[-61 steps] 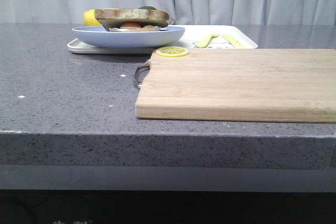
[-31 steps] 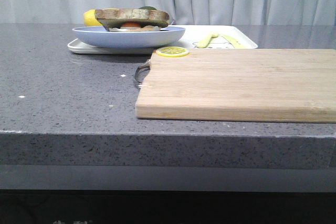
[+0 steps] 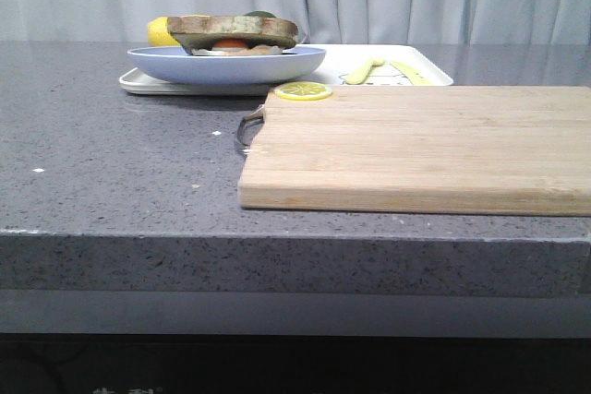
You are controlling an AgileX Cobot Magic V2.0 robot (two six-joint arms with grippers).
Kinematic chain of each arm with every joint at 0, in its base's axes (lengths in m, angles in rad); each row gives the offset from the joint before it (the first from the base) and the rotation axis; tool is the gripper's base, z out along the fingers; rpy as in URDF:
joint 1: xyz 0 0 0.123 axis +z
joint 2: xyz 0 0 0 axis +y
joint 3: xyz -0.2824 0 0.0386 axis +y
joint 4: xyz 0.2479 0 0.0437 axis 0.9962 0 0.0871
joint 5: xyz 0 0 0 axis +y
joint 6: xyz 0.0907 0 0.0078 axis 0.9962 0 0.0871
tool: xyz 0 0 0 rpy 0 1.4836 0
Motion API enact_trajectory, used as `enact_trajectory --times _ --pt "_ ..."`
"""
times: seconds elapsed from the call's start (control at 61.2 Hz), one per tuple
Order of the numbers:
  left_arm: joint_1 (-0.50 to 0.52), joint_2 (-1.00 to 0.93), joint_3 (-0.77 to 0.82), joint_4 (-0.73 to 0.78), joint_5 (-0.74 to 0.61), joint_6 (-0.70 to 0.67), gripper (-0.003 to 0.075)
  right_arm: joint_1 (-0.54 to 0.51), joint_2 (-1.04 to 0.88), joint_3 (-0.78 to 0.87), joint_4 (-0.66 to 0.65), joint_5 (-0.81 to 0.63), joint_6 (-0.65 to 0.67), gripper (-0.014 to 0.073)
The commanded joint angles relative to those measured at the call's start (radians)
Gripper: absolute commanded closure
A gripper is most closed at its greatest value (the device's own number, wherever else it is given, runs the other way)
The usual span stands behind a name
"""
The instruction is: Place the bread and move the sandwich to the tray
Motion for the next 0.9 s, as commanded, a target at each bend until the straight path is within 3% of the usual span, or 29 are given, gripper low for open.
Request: enact_trajectory --times 0.0,0.409,0.605,0.883 --pt "-0.001 -0.022 0.000 -0.005 -0.079 0.002 0.0741 -0.007 -0.018 -0.002 0.000 -0.088 -0.006 0.0664" --pt "-0.001 -0.022 0.000 -0.005 -0.079 0.002 0.0741 -0.007 -0.018 -0.002 -0.024 -0.088 -0.003 0.0664" --pt "-0.001 -0.022 0.000 -0.005 -0.079 0.002 0.0741 -0.018 -0.018 -0.002 -0.241 -0.088 0.214 0.0664" --pt "-0.001 -0.022 0.000 -0.005 -0.079 0.002 0.0741 -0.020 -0.018 -0.002 -0.233 -0.088 0.223 0.0664"
